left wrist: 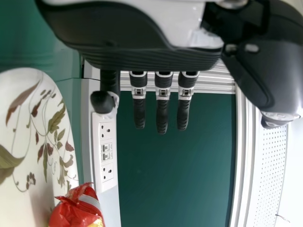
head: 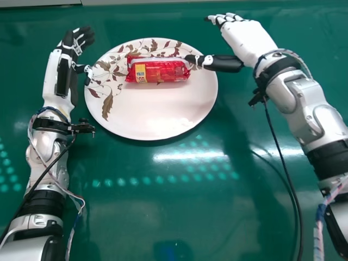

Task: Pick up biscuit and place it in the plate

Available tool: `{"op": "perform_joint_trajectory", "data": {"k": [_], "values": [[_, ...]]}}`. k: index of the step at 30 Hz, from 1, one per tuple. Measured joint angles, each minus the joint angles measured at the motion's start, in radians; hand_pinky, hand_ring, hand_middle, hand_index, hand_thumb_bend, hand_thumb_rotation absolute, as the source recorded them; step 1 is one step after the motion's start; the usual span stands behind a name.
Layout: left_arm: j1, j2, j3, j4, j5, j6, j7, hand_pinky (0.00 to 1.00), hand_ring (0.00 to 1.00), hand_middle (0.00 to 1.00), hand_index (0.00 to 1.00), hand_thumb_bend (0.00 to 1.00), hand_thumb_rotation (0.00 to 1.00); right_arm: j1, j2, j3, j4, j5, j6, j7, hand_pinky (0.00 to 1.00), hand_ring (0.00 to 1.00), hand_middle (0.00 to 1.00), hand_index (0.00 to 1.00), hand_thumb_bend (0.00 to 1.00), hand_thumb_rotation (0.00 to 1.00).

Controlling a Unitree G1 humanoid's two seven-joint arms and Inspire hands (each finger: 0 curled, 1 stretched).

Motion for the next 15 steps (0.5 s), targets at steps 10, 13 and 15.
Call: {"op": "perform_joint_trajectory", "data": {"k": [10,13,15], "values": [[-0.020,0.002,-0.010,0.051,0.009,-0.039,-0.004,0.00,1.00,0.99,0.95,0.86,0.79,0.292,0.081,-0.259,-0.260,0.235,0.073,-0.115,0.70,0.86,0.91,0.94,0.78,0.57],[-0.034,0.003,-0.010,0.079,0.006,-0.049,-0.017,0.00,1.00,0.98,0.96,0.87,0.80,0.358,0.157,-0.329,-0.349,0.360,0.123,-0.110,0.71,0.86,0.91,0.93,0.72,0.48],[-0.038,0.002,-0.010,0.087,0.002,-0.059,-0.023,0.00,1.00,0.97,0.97,0.89,0.81,0.404,0.204,-0.364,-0.417,0.430,0.160,-0.105,0.70,0.86,0.91,0.94,0.69,0.42]]}}
